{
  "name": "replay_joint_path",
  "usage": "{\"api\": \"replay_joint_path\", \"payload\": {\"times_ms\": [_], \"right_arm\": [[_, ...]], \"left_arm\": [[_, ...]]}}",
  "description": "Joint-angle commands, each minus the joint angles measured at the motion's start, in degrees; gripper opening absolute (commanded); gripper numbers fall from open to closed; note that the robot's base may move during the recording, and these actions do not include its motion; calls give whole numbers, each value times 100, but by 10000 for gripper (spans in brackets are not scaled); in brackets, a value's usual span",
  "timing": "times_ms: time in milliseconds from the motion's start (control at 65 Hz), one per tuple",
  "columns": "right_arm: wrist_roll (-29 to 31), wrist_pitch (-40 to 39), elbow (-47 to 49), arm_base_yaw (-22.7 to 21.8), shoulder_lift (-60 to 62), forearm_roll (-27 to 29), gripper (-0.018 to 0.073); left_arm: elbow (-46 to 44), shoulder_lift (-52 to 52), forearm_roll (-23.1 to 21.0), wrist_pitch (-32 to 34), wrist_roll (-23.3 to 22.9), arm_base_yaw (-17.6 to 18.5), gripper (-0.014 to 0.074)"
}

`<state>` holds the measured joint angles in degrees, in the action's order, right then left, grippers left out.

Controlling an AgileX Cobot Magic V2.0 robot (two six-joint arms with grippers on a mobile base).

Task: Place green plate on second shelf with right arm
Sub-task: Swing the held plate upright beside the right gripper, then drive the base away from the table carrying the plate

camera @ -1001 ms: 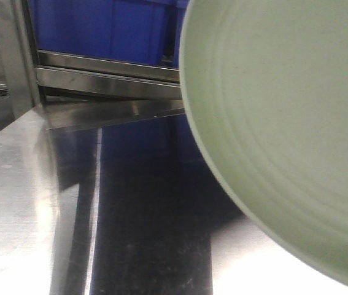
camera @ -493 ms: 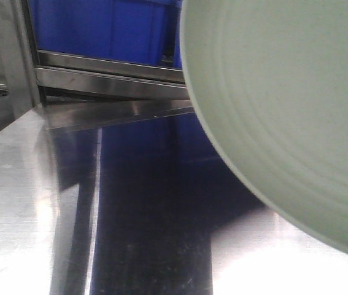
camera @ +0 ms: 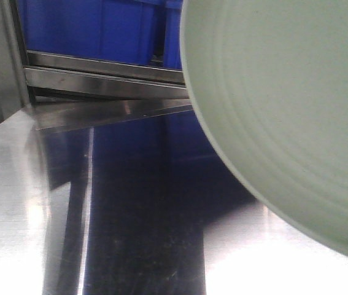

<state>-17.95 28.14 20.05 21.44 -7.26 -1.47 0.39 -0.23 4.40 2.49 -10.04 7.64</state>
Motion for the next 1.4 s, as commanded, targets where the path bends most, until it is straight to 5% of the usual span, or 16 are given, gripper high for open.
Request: {"api": "replay_joint_path", "payload": {"times_ms": [0, 1386], "right_arm": [[1, -659, 179, -21, -108, -31, 27], [1, -543, 179, -21, -108, -31, 27]], "left_arm": [[227, -100, -57, 467, -10, 12, 130], [227, -100, -57, 467, -10, 12, 130]]}}
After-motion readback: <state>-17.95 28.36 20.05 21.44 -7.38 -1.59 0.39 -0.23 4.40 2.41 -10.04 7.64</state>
